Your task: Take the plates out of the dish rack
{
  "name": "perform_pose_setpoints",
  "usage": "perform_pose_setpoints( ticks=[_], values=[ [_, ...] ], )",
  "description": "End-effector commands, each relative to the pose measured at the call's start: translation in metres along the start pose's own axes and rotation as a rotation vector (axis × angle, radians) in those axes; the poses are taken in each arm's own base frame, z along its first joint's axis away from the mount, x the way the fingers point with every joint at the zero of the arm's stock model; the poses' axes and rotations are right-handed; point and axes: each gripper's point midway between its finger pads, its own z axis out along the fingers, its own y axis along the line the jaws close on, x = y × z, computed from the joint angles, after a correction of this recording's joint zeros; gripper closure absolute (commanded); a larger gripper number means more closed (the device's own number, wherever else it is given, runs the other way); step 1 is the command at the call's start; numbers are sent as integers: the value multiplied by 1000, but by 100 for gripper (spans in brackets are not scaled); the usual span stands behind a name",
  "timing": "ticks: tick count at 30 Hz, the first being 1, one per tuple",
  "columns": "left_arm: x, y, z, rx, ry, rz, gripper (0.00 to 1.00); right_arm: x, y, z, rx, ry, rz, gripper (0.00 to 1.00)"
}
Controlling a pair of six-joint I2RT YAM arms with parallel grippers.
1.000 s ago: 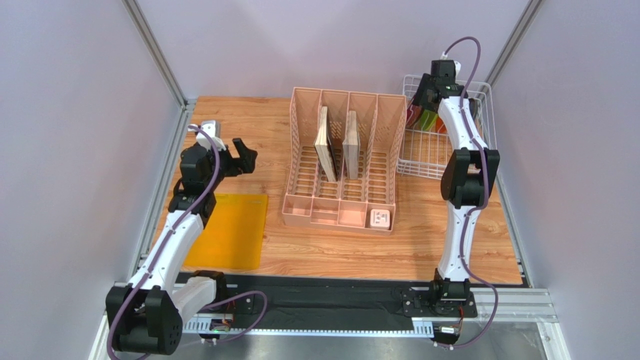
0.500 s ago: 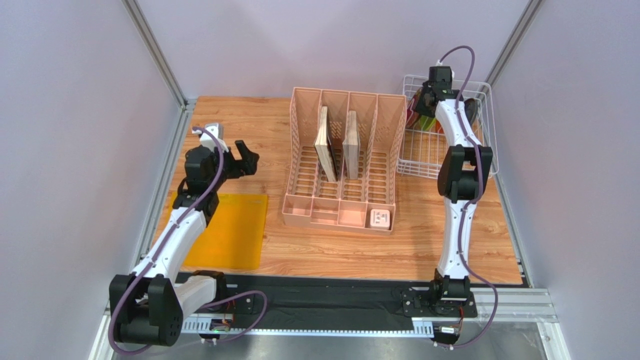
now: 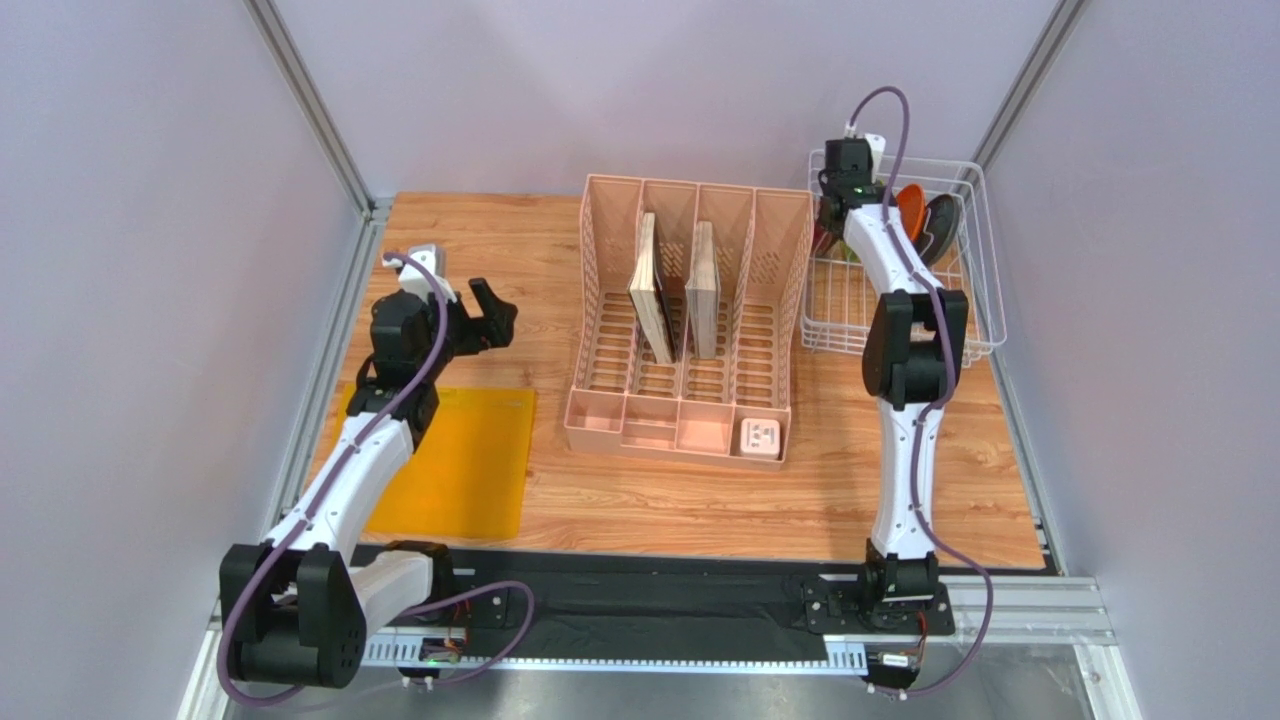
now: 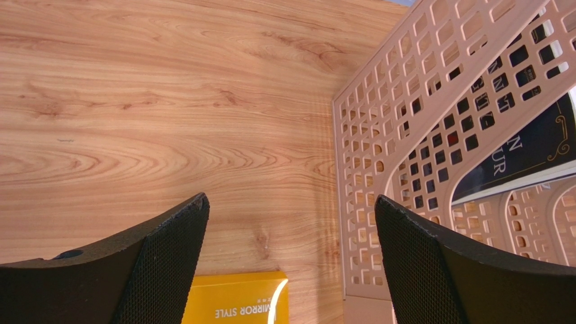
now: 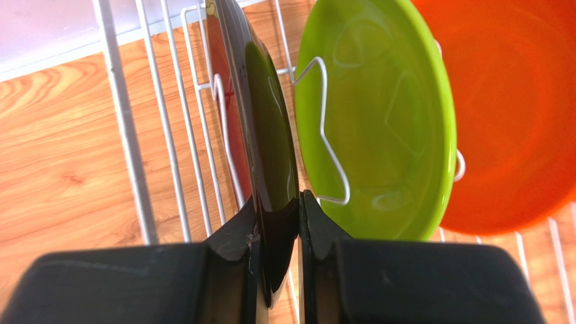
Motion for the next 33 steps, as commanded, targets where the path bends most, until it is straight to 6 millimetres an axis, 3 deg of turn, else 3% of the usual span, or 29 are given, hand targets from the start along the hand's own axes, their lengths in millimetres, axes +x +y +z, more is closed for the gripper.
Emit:
perform_pose_setpoints(
  ticks=[1, 7, 15, 21, 25, 27, 28, 30, 31, 33],
  values=[
    [-9, 1, 1, -3, -43, -4, 4, -64, 16, -60, 84, -233, -48, 100],
    [-7, 2, 2, -7, -38, 3, 4, -75, -6, -84, 200, -294, 3, 100],
    [-6, 2, 2, -6, -39, 1, 4, -94, -20, -122, 206, -351, 41, 100],
    [-10, 0, 2, 3, -47, 2, 4, -117, -40, -176, 199, -418, 88, 100],
    [-13, -6, 0, 29, -50, -1, 4, -140, -60, -232, 195, -503, 135, 100],
    [-15, -6, -4, 26, -47, 15, 4, -141, -62, -244, 172, -514, 129, 100],
    [-24, -8, -8, 27, -75, 24, 3, -145, -66, -261, 162, -542, 145, 100],
    [-32, -11, -13, 32, -94, 29, 2, -141, -68, -270, 138, -543, 154, 100],
    [-41, -17, -17, 52, -113, 33, 2, -146, -68, -289, 90, -575, 175, 100],
    [-45, -23, -21, 77, -125, 27, 2, -141, -64, -299, 27, -577, 188, 100]
  ],
)
